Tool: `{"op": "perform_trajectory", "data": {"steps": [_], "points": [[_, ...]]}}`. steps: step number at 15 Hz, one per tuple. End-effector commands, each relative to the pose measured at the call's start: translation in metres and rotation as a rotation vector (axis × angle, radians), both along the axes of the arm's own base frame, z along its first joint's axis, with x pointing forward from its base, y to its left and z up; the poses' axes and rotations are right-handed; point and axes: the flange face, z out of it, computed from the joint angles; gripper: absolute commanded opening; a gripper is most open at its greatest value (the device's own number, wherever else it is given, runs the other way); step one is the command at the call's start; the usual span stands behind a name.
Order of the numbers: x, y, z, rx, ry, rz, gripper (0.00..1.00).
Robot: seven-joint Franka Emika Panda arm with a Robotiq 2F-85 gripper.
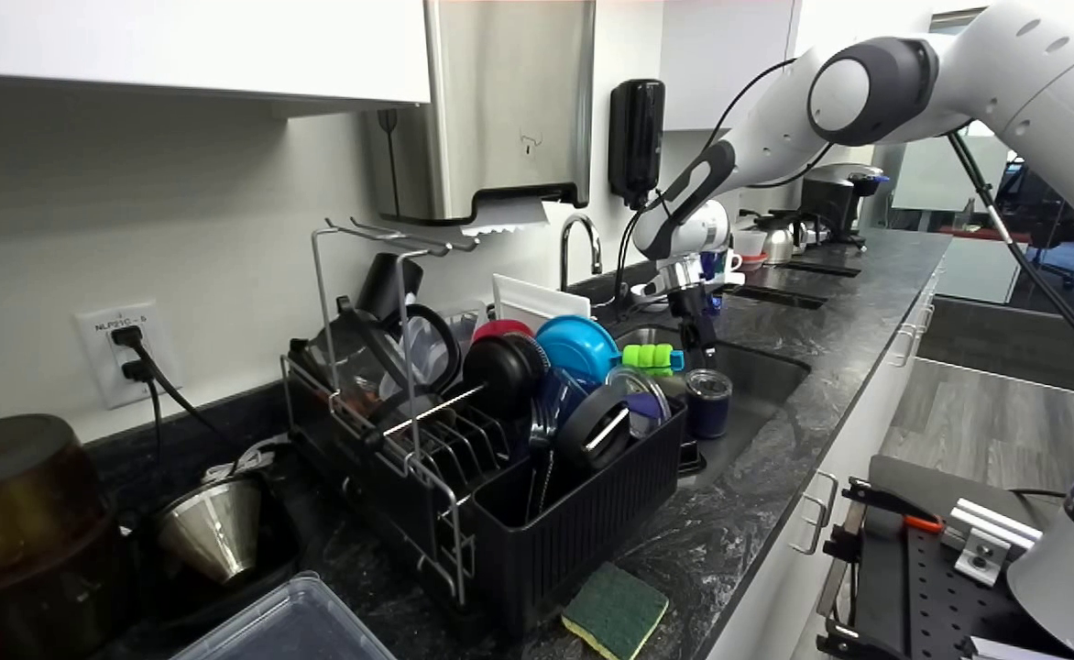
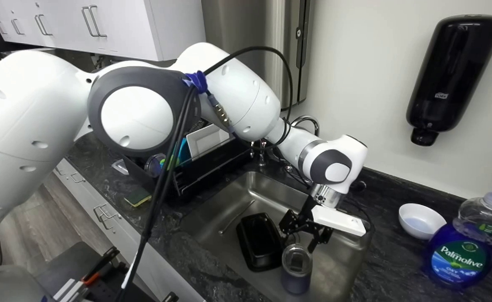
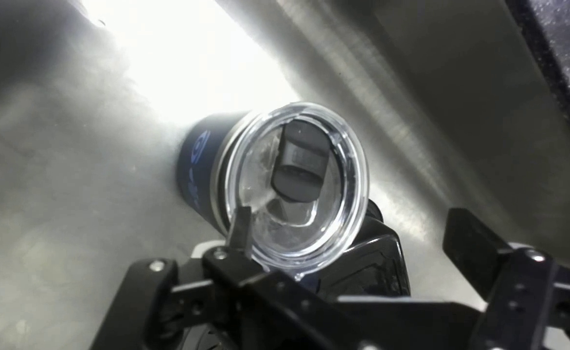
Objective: Take the lid off the travel mug and put it on the black Tupperware
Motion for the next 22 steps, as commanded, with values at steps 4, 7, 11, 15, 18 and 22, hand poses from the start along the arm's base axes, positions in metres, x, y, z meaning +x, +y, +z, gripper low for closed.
{"op": "perform_trajectory", "data": {"steps": [4, 7, 11, 15, 18, 22], "points": [[-0.006, 0.002, 0.003, -0.021, -0.041, 0.013, 1.00], [-0.002, 0.000, 0.002, -0.043, -0.080, 0.014, 1.00], [-0.003, -0.001, -0.005, -0.058, -0.090, 0.022, 1.00], [-0.006, 0.001, -0.009, -0.055, -0.086, 0.018, 0.74], [-0.008, 0.001, -0.010, -0.055, -0.084, 0.016, 0.52], [-0.008, 0.001, -0.010, -0.055, -0.085, 0.014, 0.23]]}}
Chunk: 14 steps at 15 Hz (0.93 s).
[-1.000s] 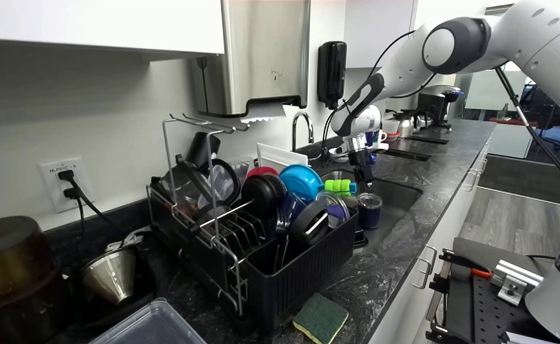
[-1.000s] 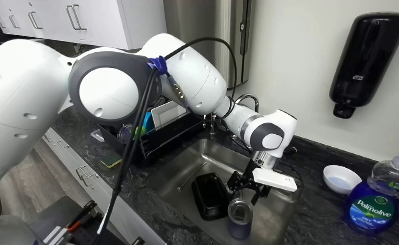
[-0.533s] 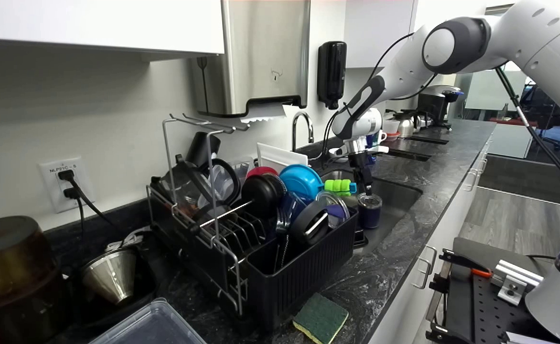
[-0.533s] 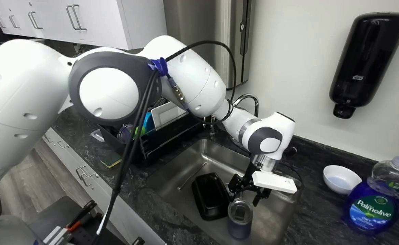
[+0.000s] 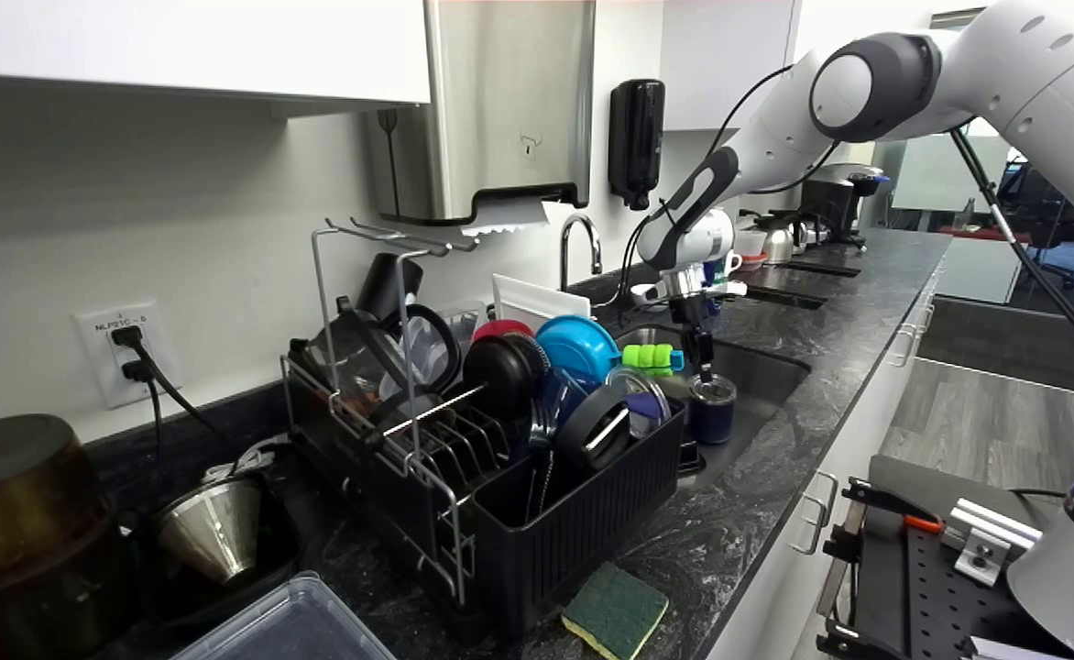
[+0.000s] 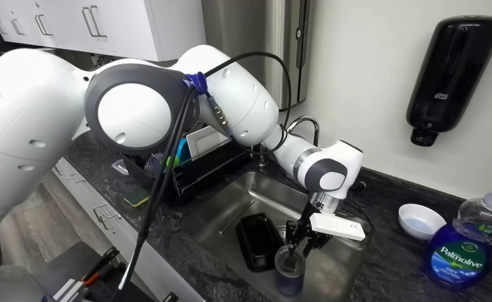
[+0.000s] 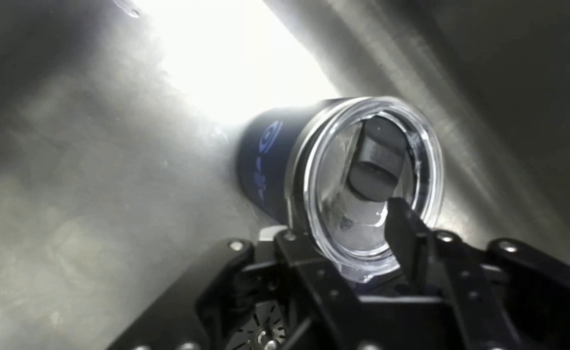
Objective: Take the lid off the travel mug and put it on the black Tupperware
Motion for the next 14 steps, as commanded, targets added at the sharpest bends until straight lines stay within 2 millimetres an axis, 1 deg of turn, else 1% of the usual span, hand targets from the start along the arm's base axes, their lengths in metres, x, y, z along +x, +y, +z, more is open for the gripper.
{"op": "perform_trajectory", "data": {"steps": [1, 3, 4, 6, 7, 9, 14], "points": [[-0.004, 0.002, 0.003, -0.007, -0.016, 0.009, 0.17], [-0.005, 0.002, 0.003, -0.007, -0.017, 0.006, 0.04], [-0.005, 0.002, 0.003, -0.008, -0.019, 0.003, 0.00], [-0.005, 0.001, 0.005, -0.009, -0.025, -0.009, 0.00], [-0.005, 0.001, 0.008, -0.012, -0.033, -0.022, 0.02], [-0.004, -0.001, 0.013, -0.021, -0.056, -0.069, 0.02], [0.002, -0.008, 0.041, -0.134, -0.175, -0.263, 0.02]]}}
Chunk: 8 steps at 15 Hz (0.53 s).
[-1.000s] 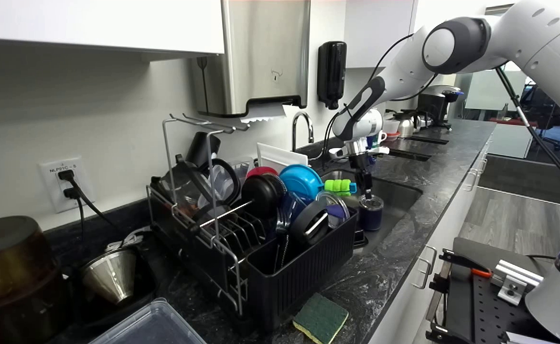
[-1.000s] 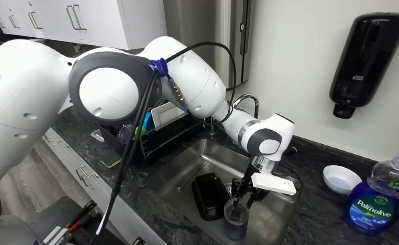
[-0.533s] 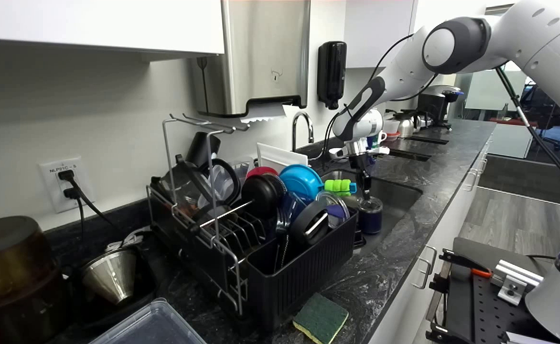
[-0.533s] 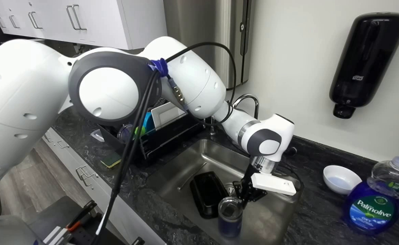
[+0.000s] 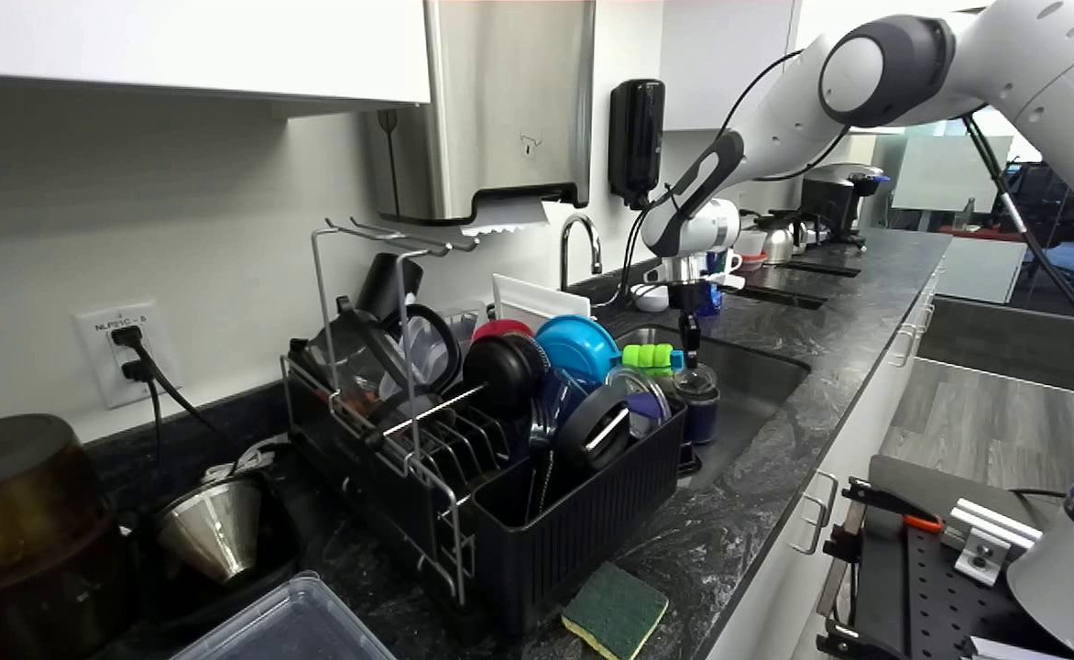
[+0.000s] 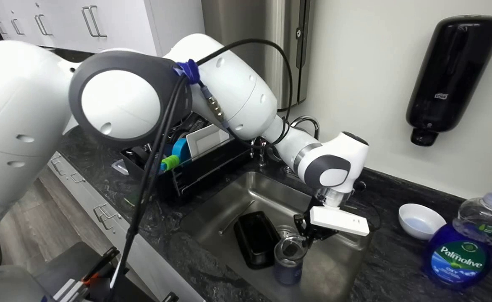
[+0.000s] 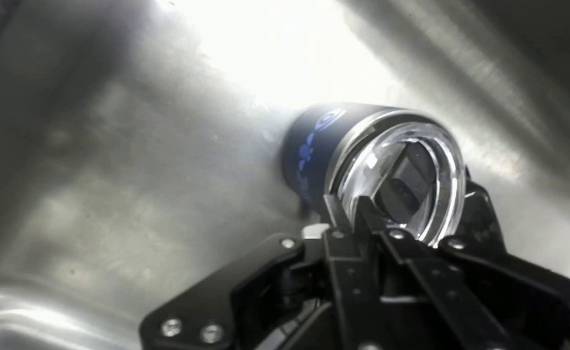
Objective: Take the lid off the travel mug and put it on the black Tupperware
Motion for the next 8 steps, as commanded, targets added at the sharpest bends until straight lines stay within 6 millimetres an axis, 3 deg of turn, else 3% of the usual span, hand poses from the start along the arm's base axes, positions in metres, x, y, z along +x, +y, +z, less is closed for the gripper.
{"op": "perform_trajectory", "data": {"steps": [1, 8], "points": [[-0.0046, 0.0042, 0.0179, -0.074, -0.067, -0.130, 0.02], [-0.0110, 0.0082, 0.0240, -0.121, -0.069, -0.257, 0.02]]}}
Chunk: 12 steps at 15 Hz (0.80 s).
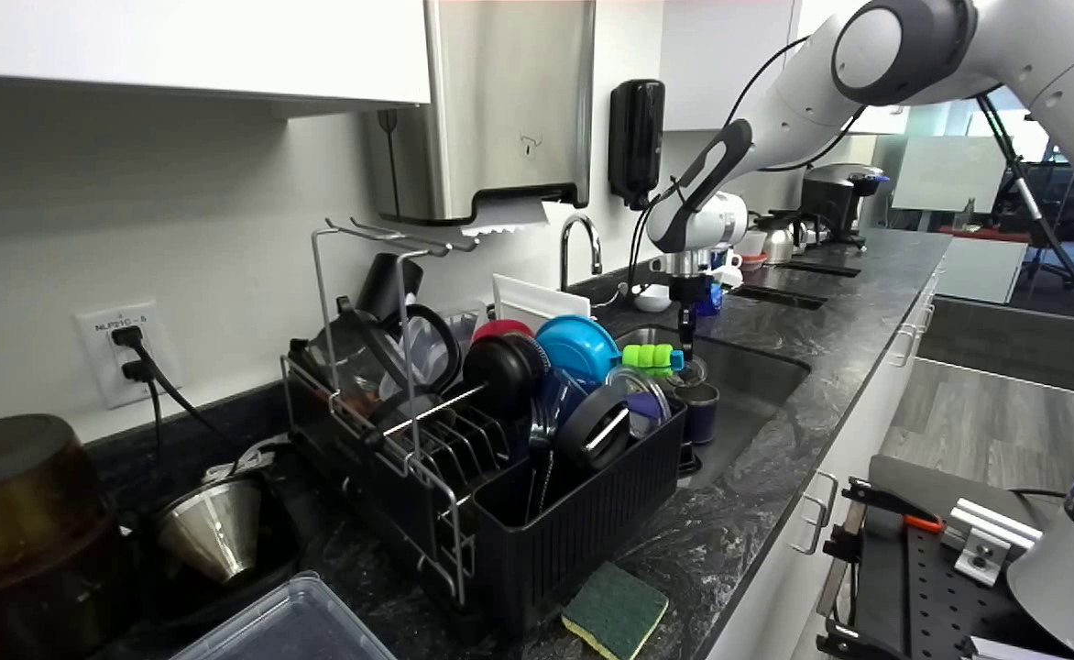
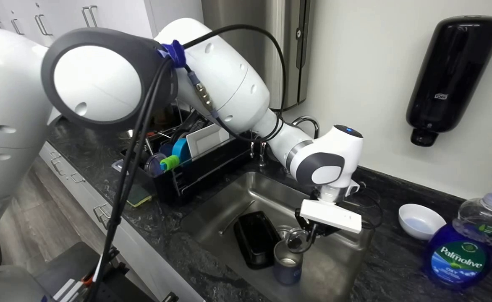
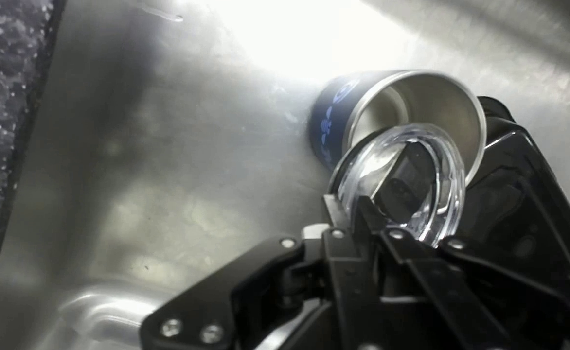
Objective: Take the lid off the travel mug and put it on the black Tupperware
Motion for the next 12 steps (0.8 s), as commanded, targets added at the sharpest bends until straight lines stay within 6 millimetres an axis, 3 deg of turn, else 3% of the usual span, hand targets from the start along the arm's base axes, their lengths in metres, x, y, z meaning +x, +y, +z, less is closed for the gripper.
{"op": "perform_trajectory", "data": {"steps": [1, 5, 12], "points": [[-0.009, 0.004, 0.008, -0.012, 0.000, -0.057, 0.02], [-0.012, -0.001, 0.017, -0.009, -0.005, -0.097, 0.02], [-0.028, -0.033, 0.057, -0.011, -0.033, -0.248, 0.02]]}}
